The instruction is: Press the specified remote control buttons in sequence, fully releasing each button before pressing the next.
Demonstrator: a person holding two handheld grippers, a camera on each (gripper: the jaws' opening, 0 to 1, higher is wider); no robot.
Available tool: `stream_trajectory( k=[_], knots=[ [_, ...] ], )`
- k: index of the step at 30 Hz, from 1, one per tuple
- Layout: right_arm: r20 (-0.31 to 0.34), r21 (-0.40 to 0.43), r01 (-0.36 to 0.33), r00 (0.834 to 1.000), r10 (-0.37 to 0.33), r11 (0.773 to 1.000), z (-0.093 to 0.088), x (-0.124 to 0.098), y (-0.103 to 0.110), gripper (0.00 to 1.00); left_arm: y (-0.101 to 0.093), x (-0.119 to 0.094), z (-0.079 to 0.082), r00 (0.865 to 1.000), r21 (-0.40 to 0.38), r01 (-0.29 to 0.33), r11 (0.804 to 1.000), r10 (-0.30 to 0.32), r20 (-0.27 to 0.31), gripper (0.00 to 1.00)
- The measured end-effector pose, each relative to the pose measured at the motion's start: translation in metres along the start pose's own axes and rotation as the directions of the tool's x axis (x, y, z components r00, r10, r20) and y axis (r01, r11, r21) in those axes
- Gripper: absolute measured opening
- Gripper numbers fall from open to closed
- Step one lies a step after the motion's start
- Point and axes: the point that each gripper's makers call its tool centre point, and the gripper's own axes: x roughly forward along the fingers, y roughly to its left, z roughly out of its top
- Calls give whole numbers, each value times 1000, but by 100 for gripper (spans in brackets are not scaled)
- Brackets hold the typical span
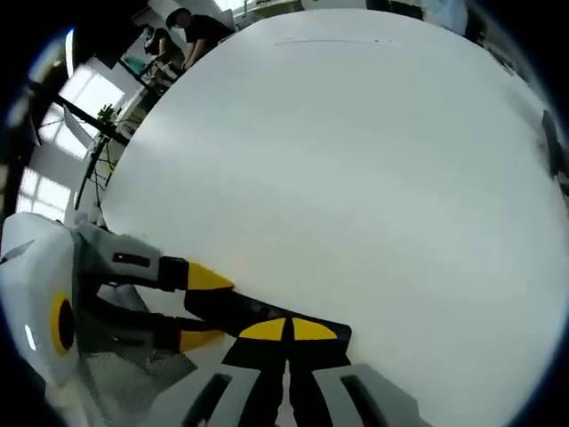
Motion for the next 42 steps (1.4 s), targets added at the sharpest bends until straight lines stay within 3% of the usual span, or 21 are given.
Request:
stream_trajectory(
  k=[6,16,24,33,38,40,42],
  knots=[
    [-30,-19,-37,999,37,999,-8,1,14,0,0,0,0,1000,-1,0,1000,0,3,24],
    [-41,-36,-28,999,26,999,-8,3,12,0,0,0,1,1000,-9,-7,1000,7,13,24],
    [-61,-11,-21,998,20,1000,-10,5,11,0,0,0,0,1000,4,3,1000,-3,19,24],
    [-59,63,-57,996,61,996,-12,4,11,0,-1,0,0,1000,5,7,1000,-7,19,24],
    [-29,97,-70,997,73,993,-12,2,11,0,0,-1,0,1000,2,-1,1000,0,22,24],
    [-17,-2,-68,998,68,998,-10,3,11,0,0,0,0,1000,4,2,1000,-2,18,24],
    [9,42,-58,998,58,997,-10,3,12,0,0,0,0,1000,4,1,1000,-1,13,24]
  ],
)
